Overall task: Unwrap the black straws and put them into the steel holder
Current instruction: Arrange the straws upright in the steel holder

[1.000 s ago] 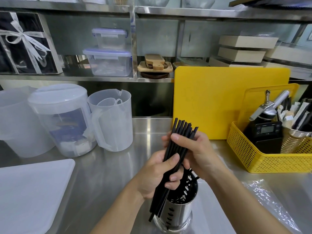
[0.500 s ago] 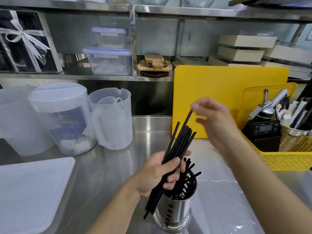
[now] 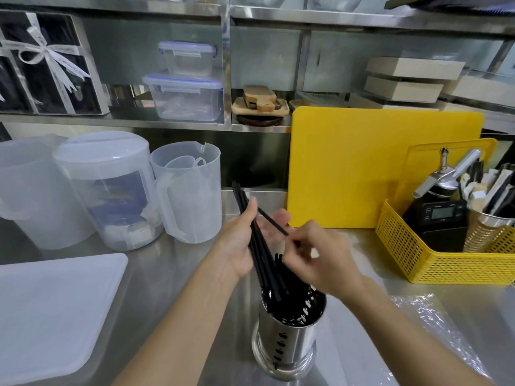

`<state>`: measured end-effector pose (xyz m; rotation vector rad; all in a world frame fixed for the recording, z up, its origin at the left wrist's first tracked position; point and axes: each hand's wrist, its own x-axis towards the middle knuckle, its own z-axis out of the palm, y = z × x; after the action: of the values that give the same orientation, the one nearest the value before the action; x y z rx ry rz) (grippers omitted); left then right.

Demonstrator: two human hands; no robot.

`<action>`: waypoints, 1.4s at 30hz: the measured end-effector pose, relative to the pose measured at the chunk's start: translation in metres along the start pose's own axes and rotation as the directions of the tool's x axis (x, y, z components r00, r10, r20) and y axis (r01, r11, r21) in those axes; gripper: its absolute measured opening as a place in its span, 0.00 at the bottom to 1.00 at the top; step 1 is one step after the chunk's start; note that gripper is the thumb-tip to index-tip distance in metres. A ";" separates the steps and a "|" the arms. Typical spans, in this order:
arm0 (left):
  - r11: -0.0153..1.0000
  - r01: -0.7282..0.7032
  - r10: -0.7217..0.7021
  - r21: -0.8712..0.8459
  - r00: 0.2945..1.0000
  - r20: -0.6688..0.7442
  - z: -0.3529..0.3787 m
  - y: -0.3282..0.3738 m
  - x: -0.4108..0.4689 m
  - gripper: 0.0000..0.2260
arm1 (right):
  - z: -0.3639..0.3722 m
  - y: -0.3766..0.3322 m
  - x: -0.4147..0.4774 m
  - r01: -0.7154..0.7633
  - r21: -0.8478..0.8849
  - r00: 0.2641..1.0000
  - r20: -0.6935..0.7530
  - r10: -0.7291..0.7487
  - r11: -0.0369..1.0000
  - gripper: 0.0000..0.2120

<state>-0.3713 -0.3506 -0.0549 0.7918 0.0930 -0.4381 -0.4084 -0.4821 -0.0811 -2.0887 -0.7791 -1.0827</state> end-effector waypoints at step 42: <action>0.667 -0.343 0.364 0.661 0.924 0.112 -0.041 -0.017 0.004 0.03 | -0.022 0.019 -0.024 -0.622 0.642 0.711 0.223 0.667 0.449 0.10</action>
<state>-0.3713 -0.3337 -0.0960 1.5085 -0.2115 -0.0654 -0.4161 -0.5154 -0.0967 -1.4503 -0.2003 -0.3178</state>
